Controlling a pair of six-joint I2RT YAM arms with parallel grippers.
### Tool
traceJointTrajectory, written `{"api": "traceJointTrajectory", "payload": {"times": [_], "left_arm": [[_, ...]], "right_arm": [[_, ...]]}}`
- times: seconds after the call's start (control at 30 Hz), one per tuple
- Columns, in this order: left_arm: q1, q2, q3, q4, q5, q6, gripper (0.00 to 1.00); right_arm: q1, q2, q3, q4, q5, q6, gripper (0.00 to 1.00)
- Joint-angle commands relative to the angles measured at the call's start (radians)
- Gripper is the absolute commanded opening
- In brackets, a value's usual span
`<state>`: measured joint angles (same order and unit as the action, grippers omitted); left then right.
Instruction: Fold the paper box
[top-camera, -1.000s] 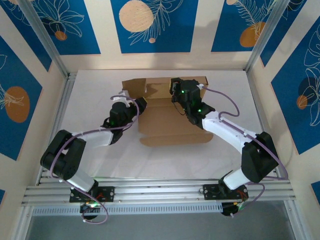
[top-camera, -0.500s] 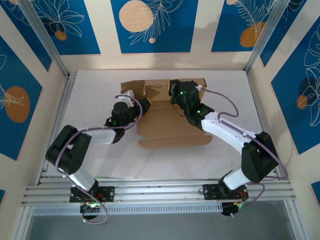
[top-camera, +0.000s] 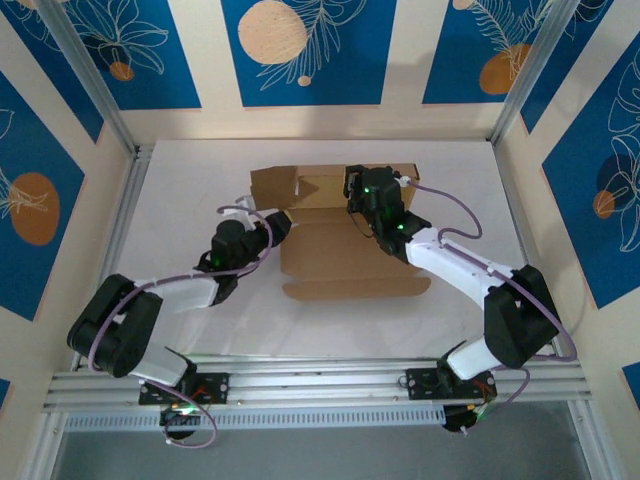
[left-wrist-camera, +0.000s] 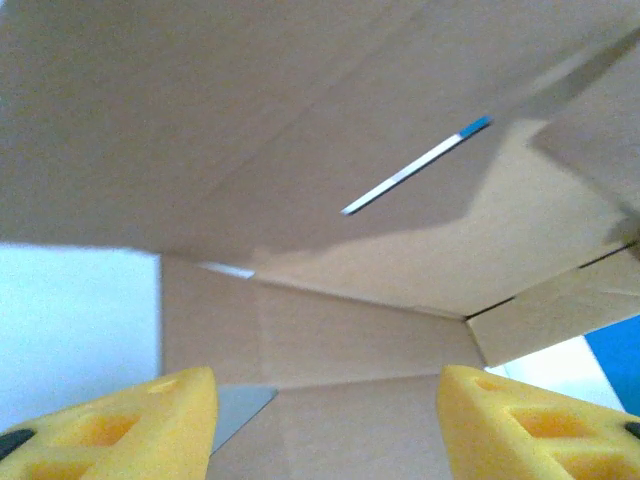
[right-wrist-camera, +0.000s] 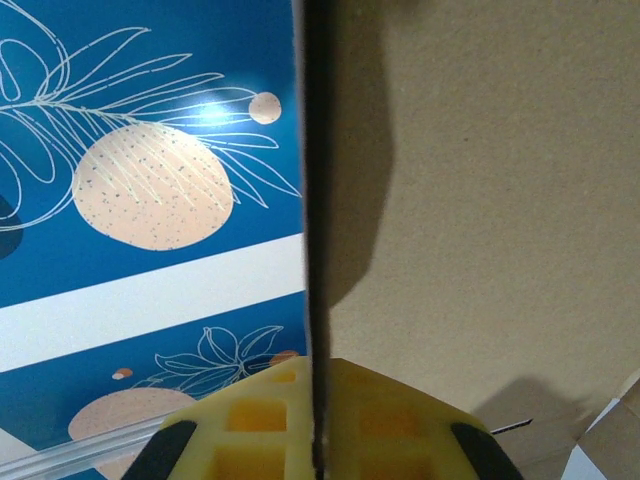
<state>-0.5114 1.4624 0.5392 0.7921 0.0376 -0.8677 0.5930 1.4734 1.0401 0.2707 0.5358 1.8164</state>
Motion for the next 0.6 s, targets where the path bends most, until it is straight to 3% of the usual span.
{"api": "traceJointTrajectory", "payload": {"times": [0.0, 0.27, 0.57], "left_arm": [[0.013, 0.032, -0.023, 0.038, -0.053, -0.061, 0.60], [0.019, 0.196, 0.040, 0.202, 0.043, -0.110, 0.60], [0.038, 0.181, 0.111, 0.132, 0.036, -0.020, 0.59]], "right_arm": [[0.001, -0.033, 0.001, 0.039, 0.030, 0.012, 0.00], [0.017, -0.031, 0.006, 0.052, 0.012, 0.022, 0.00], [0.029, -0.031, 0.002, 0.064, 0.004, 0.009, 0.00]]}}
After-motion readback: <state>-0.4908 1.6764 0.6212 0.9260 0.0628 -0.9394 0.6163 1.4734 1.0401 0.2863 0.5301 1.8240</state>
